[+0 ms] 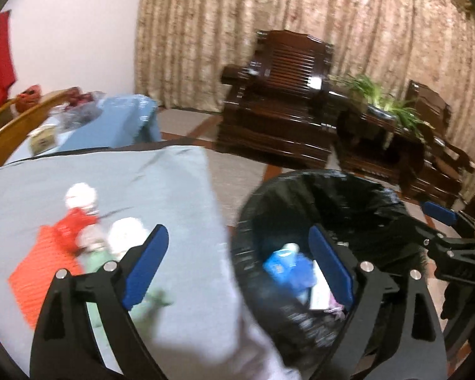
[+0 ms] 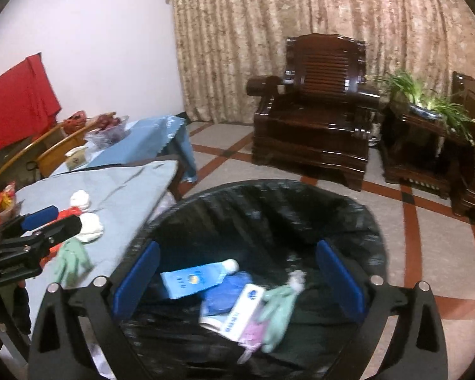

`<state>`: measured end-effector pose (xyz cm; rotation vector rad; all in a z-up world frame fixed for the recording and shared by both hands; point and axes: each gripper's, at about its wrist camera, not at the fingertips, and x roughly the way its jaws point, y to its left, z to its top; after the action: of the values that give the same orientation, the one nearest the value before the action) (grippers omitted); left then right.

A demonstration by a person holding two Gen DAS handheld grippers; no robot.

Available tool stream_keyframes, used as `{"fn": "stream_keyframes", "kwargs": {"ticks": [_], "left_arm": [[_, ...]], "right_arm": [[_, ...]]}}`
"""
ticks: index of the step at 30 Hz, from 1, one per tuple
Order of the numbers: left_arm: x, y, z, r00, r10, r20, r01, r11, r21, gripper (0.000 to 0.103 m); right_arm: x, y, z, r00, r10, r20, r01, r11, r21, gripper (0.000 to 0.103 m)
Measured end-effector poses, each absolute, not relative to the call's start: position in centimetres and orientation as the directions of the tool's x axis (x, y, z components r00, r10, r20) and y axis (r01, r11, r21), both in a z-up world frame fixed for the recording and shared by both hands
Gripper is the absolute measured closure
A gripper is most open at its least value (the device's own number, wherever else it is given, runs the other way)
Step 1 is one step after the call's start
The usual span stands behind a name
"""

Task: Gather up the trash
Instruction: 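Carry tube and gloves over the bin and open both grippers to drop them, then grasp the white plastic bag with the right gripper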

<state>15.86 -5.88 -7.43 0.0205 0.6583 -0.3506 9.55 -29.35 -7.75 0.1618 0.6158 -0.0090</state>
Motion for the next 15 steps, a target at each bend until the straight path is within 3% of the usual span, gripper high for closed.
{"fn": "stream_keyframes", "kwargs": {"ticks": [15], "left_arm": [[15.6, 9.8, -7.8, 0.797, -0.016, -0.604, 0.005, 1.0, -0.02, 0.015]], "right_arm": [[14.9, -15.9, -8.1, 0.787, 0.223, -0.575, -0.168, 0.975, 0.149, 0.006]]}}
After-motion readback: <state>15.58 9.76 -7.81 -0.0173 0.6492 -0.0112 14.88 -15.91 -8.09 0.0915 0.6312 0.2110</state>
